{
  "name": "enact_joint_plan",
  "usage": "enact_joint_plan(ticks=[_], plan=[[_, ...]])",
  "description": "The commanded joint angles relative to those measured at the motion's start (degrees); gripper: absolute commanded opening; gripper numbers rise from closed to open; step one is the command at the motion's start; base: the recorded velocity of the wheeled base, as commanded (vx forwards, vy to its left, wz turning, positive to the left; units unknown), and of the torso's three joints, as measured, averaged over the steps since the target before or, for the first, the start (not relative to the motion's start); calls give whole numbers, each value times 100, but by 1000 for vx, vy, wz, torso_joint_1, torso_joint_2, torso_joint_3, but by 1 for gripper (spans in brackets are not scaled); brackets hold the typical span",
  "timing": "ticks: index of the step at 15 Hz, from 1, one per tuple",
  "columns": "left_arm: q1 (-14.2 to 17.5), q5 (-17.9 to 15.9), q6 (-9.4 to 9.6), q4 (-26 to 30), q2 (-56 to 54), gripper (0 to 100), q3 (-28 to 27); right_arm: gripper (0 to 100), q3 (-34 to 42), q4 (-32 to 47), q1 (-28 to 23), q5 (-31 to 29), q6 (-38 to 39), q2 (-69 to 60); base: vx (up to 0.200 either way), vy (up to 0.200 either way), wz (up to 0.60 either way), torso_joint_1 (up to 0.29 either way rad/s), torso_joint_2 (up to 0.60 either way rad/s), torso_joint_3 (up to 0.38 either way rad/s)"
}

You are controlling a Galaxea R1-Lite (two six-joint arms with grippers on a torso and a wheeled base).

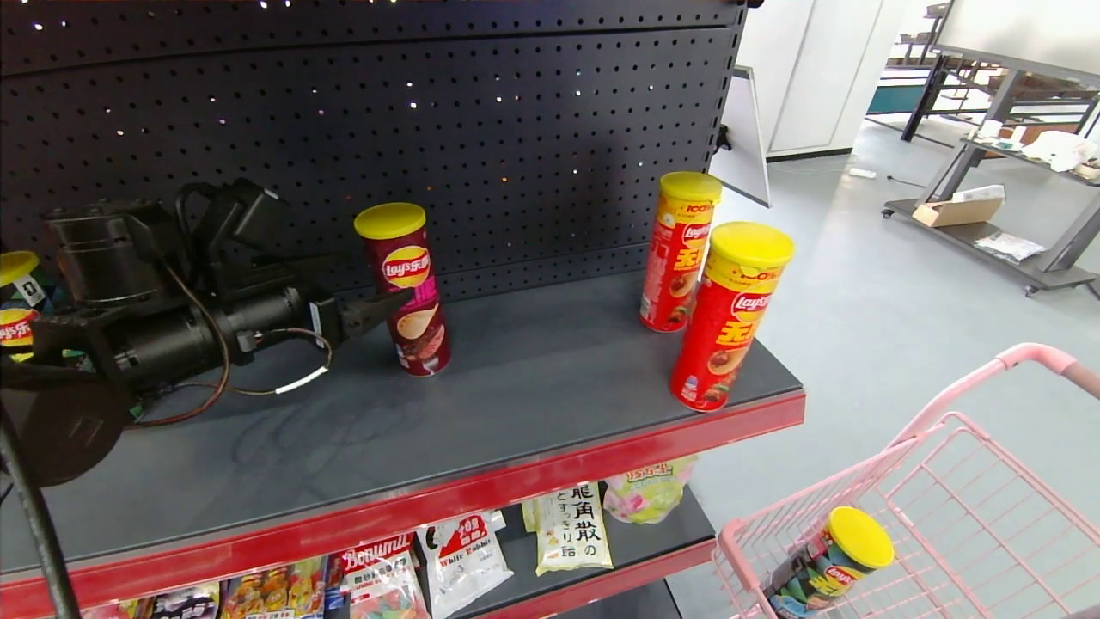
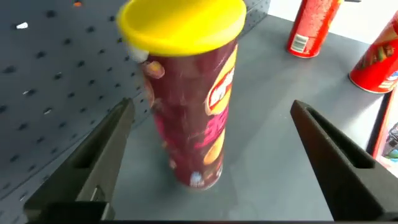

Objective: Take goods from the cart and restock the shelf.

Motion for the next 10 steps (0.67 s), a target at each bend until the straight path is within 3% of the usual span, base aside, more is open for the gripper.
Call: enact_joint_plan(ticks=[1, 4, 10], plan=[[-92, 17, 2, -60, 282, 100, -109, 0, 2, -3, 3, 1, -2, 5, 0, 0, 0, 0, 0, 0], [-92, 140, 19, -403, 546, 100, -302, 0, -25, -3, -6, -16, -2, 5, 0, 0, 0, 0, 0, 0], [-92, 316, 28, -429, 950, 100, -900, 0, -51, -11, -23, -16, -2, -47, 0, 0, 0, 0, 0, 0]])
